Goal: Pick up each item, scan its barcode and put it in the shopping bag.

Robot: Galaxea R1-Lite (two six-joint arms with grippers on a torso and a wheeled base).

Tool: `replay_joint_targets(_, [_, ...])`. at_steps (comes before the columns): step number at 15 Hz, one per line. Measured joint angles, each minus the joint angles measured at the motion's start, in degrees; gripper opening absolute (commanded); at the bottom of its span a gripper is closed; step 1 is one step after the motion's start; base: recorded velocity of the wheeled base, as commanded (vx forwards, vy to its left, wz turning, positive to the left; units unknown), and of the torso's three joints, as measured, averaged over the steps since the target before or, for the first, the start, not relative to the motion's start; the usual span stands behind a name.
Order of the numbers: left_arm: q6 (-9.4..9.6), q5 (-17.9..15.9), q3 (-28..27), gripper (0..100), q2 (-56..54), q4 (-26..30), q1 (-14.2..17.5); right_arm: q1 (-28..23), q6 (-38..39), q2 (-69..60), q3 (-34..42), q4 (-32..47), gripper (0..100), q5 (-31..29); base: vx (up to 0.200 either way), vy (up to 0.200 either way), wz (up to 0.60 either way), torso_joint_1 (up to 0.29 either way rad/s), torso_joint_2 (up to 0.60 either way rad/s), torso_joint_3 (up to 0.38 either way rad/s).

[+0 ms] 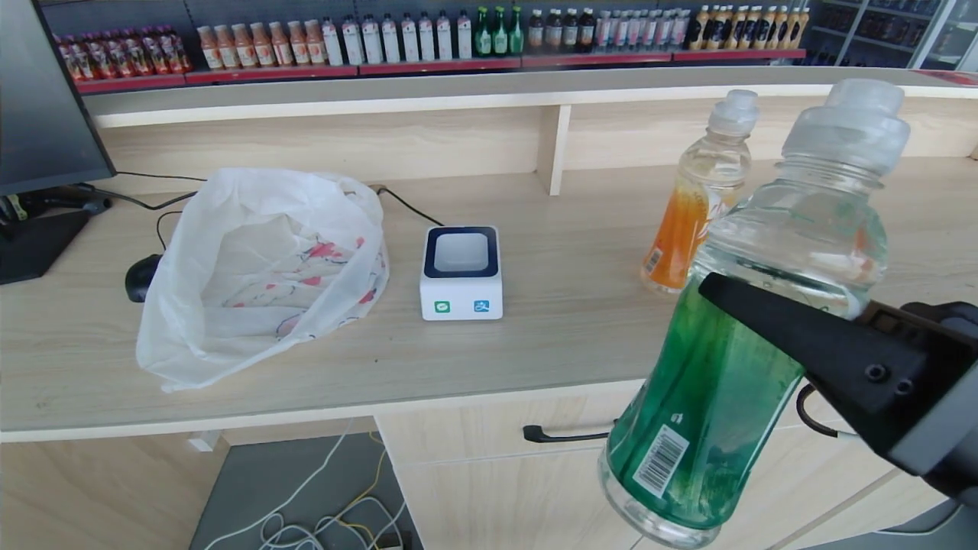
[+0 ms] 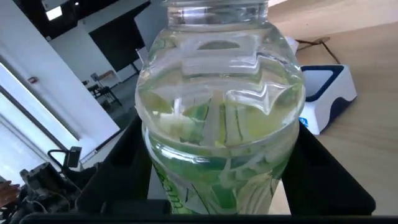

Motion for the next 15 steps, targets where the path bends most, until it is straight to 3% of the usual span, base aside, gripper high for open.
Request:
replay_joint_targets(9, [0.0,0.0,0.0,100,0.0,0.0,0.0,-0.02,7.86,-2.12,-4.47,0.15,0,5.29,0.0,0.0,0.0,0.0,0.0,0.0])
replay_joint_targets(15, [0.0,0.0,0.0,100,0.0,0.0,0.0,-0.07,7.67,-0.71,-7.84,0.33,0,5.29,0.0,0.0,0.0,0.0,0.0,0.0])
